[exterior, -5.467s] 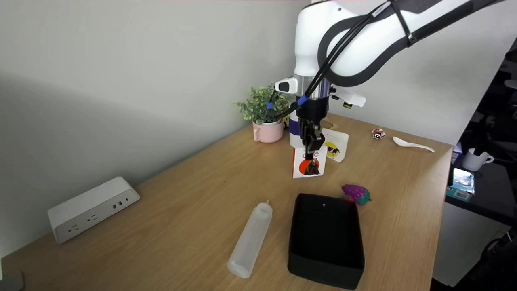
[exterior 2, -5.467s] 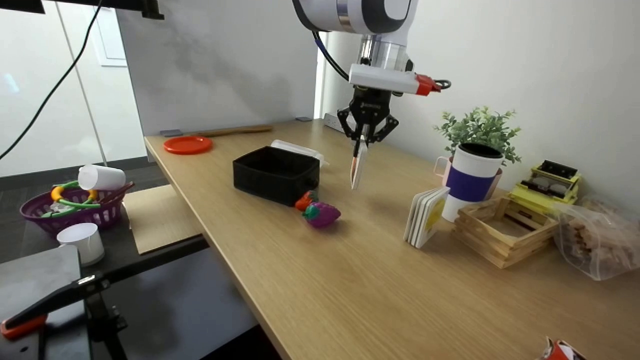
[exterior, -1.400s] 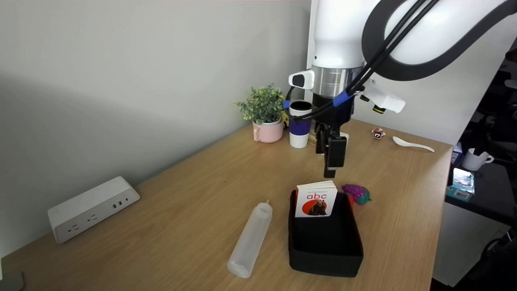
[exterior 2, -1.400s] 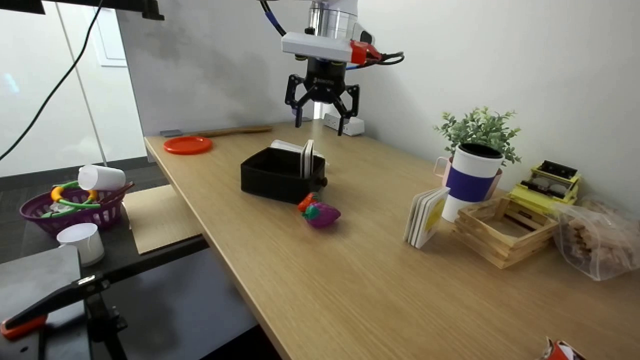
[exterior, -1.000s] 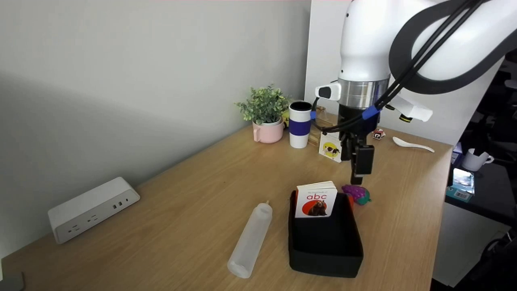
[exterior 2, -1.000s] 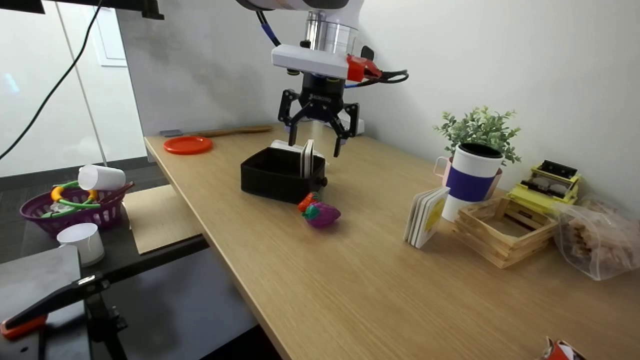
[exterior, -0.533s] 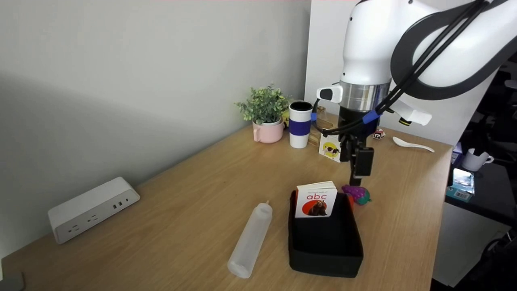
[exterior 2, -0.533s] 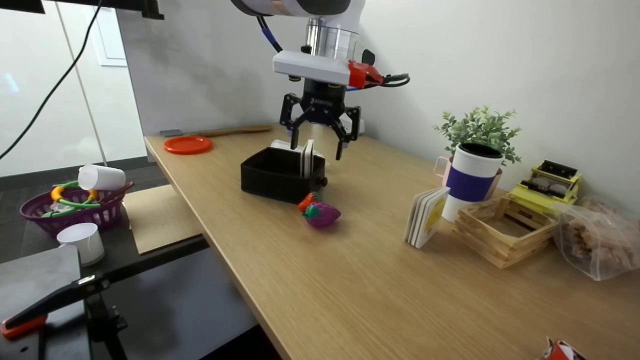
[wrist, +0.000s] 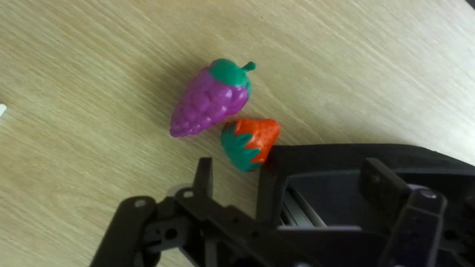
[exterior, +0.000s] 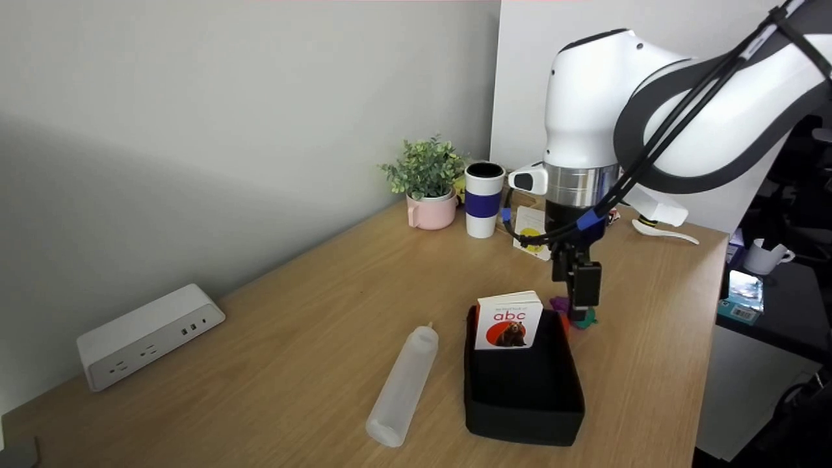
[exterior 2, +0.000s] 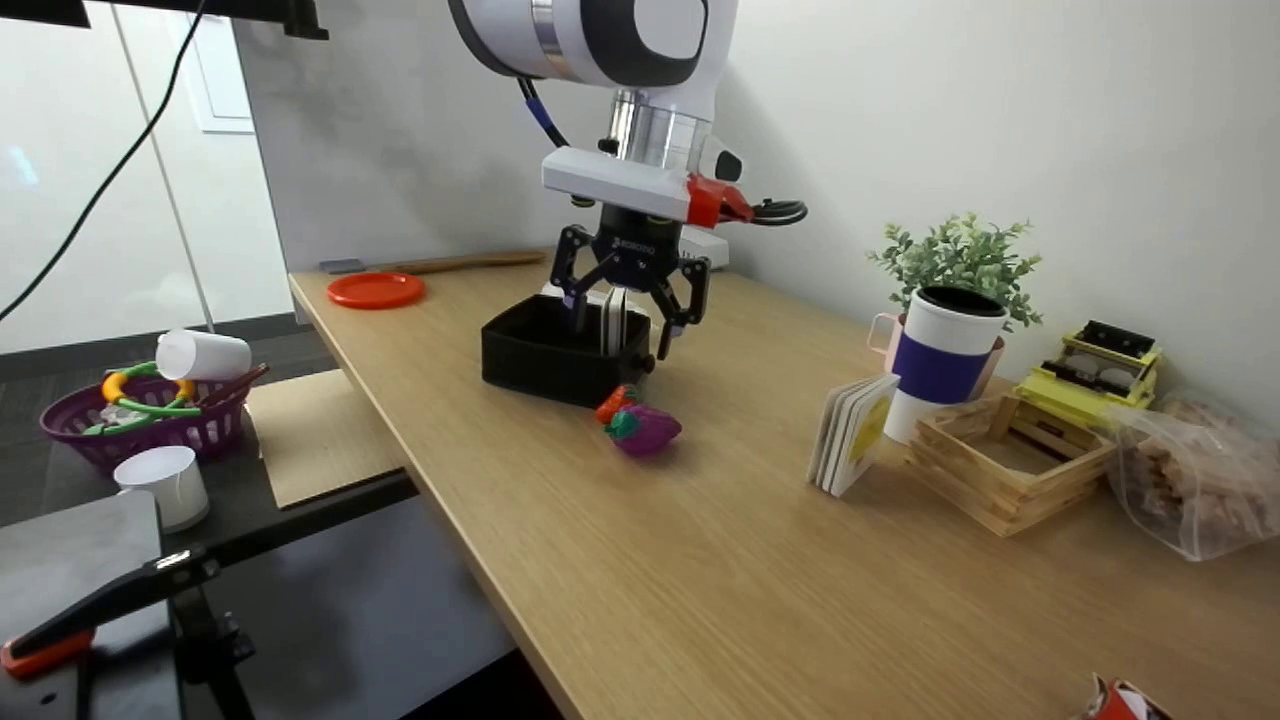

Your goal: Put the book on the left in the black box, put the grape toy in the box, remove the book from the box then put the strawberry toy in the box

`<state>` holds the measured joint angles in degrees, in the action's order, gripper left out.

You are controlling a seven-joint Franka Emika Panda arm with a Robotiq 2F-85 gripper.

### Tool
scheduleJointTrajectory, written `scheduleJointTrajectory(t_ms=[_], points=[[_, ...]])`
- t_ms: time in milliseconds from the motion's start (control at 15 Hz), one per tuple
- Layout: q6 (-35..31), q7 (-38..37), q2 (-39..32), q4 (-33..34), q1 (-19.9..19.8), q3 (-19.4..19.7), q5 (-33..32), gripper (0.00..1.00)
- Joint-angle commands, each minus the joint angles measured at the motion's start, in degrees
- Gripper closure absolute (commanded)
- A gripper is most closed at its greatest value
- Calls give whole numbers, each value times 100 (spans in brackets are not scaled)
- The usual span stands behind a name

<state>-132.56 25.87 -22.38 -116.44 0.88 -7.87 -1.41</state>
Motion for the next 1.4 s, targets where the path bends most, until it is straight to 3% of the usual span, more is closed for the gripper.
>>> scheduleJointTrajectory(t_ms=[0, 533, 933, 1333], points=[[211, 283, -148, 101, -92, -50, 39, 0], [1435, 1926, -355, 323, -30, -38, -460, 0], [1059, 1281, -381, 252, 222, 101, -1214, 0], [414, 1098, -606, 246, 90, 60, -1185, 0]])
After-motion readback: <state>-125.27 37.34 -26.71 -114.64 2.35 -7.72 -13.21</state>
